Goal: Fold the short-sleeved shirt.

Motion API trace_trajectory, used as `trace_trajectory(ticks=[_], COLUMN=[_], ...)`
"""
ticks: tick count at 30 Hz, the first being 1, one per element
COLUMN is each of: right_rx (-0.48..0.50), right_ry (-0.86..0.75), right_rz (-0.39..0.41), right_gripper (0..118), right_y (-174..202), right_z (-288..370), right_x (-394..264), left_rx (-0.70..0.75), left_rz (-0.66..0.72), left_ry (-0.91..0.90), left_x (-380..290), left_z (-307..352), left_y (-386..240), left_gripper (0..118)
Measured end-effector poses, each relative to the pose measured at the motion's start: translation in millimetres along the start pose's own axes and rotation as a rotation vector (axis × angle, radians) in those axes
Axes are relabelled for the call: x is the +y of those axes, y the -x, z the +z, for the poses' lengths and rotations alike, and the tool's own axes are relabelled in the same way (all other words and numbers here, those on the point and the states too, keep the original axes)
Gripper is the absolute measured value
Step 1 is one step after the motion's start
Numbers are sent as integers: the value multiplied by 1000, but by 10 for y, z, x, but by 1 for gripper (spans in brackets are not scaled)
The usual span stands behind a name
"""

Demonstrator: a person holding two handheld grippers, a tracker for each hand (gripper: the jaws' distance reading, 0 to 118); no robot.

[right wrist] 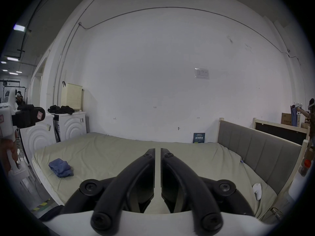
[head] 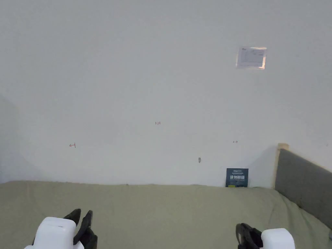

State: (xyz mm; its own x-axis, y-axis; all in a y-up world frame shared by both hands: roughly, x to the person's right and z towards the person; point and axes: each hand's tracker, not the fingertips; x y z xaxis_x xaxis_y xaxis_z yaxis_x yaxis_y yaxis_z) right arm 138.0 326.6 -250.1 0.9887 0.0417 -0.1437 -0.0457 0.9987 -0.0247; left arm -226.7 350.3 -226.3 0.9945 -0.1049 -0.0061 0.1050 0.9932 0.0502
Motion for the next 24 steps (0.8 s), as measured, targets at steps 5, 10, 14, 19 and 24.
trace_trajectory(ticks=[5, 10, 14, 19, 24], right_rx=[6, 1, 6, 11, 2], right_ry=[-4, -6, 1, -13, -12], right_rz=[11, 11, 21, 26, 29], right_gripper=[11, 17, 35, 76, 103], right_y=[24, 54, 63, 90, 96], right_z=[4, -6, -30, -26, -28], right_x=[27, 29, 8, 6, 22], left_rx=[10, 12, 3, 4, -10], left_rz=[8, 14, 8, 2, 11], left_ry=[2, 6, 6, 4, -10], left_x=[-26, -44, -74, -86, -86], left_z=[4, 5, 11, 12, 16], left_y=[12, 18, 13, 3, 0], left_gripper=[20, 26, 70, 84, 102])
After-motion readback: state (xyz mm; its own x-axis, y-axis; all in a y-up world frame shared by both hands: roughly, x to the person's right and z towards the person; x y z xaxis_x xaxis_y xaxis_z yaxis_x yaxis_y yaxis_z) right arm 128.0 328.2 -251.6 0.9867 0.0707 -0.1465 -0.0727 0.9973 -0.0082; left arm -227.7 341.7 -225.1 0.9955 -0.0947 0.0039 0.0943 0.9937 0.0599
